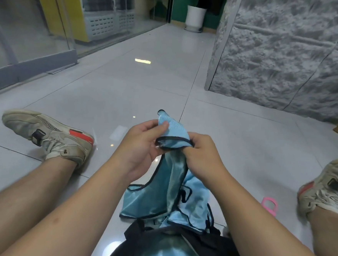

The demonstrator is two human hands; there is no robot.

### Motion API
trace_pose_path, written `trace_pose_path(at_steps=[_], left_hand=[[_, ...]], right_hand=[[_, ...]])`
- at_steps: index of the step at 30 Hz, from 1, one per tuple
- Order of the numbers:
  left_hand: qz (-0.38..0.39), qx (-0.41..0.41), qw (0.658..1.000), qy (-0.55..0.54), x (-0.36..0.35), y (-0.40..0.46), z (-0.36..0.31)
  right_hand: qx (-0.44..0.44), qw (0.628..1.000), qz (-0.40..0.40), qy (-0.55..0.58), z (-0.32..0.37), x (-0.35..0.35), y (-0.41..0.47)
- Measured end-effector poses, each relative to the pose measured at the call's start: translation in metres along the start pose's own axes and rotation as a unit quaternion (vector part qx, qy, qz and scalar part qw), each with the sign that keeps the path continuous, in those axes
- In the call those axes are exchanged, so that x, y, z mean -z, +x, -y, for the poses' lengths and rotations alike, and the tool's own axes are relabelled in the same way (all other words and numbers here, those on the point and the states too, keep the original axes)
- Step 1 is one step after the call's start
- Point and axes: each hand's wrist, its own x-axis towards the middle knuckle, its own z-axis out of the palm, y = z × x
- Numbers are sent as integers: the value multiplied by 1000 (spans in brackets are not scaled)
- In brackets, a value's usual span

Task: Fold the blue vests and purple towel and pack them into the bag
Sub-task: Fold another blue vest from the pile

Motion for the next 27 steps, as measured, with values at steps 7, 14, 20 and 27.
trace_pose_path(at_steps=[7,14,20,27], left_hand=[[-135,85,972,174,60,13,56],[-175,326,898,240,109,-1,161],[-166,367,913,-68,88,7,169],[-128,342,926,-97,82,18,156]], right_hand=[[-38,996,-48,71,17,23,5],[-54,980,0,194,30,32,-2],[-57,966,21,250,44,38,-5],[-99,959,-20,264,58,46,-1]])
